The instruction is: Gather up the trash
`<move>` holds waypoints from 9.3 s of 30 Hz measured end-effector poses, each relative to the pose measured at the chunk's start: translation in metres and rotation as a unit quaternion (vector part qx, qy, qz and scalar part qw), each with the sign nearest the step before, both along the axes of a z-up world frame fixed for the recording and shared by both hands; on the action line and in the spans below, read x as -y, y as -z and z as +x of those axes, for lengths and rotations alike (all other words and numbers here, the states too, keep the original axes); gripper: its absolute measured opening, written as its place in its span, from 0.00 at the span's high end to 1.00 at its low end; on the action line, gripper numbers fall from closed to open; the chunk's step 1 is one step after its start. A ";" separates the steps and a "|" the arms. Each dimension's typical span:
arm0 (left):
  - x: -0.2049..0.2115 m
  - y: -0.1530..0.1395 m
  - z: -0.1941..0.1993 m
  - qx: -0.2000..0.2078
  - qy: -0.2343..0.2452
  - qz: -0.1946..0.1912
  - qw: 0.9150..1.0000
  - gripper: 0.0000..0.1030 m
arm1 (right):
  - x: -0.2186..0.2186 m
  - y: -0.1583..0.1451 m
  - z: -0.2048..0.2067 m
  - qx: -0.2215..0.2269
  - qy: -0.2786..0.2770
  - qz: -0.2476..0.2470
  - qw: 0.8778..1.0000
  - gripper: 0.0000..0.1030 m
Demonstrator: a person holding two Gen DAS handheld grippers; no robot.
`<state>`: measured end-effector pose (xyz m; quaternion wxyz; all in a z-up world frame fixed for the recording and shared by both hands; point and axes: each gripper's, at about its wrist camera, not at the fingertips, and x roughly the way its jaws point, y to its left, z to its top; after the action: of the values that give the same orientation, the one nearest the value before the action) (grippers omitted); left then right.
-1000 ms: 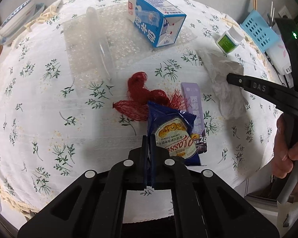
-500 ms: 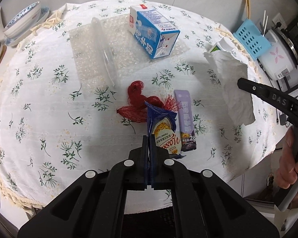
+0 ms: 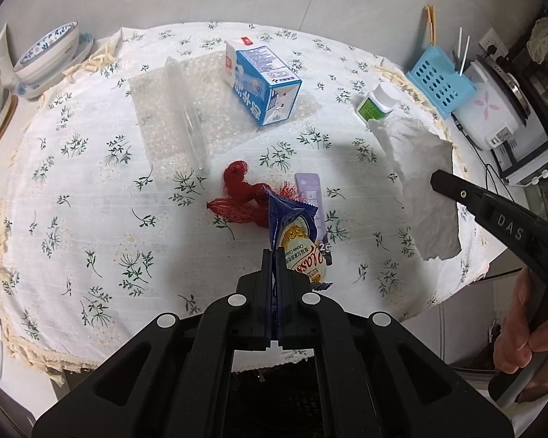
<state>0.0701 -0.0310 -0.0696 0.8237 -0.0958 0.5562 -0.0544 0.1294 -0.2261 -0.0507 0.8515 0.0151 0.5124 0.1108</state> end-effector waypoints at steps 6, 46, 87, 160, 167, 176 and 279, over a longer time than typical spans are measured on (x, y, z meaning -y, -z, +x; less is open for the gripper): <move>0.002 -0.006 -0.011 0.007 0.001 0.003 1.000 0.99 | 0.003 -0.005 -0.021 0.000 0.003 0.006 1.000 0.99; 0.028 -0.008 -0.127 0.005 0.005 -0.005 1.000 0.99 | 0.027 -0.002 -0.168 -0.012 -0.022 0.008 1.000 0.99; 0.058 0.150 -0.177 -0.092 0.009 0.025 0.995 0.99 | 0.018 0.156 -0.222 -0.140 -0.049 -0.019 0.989 0.99; 0.021 0.195 -0.179 -0.089 -0.009 0.061 0.994 0.06 | -0.031 0.290 -0.209 -0.197 -0.033 -0.050 0.979 0.96; 0.018 0.199 -0.179 -0.092 -0.009 0.062 0.994 0.06 | -0.035 0.286 -0.209 -0.185 -0.034 -0.042 0.981 0.58; 0.013 0.200 -0.178 -0.090 -0.014 0.054 0.994 0.06 | -0.028 0.255 -0.208 -0.152 -0.030 -0.050 0.987 0.23; -0.084 0.078 0.204 -0.045 -0.068 0.106 0.991 0.53 | 0.029 0.085 0.188 -0.015 0.084 -0.030 0.996 0.45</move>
<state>0.2738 0.0528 -0.1475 0.8053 -0.0481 0.5873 0.0656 0.3170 -0.2548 -0.1355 0.8502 0.0347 0.5247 0.0233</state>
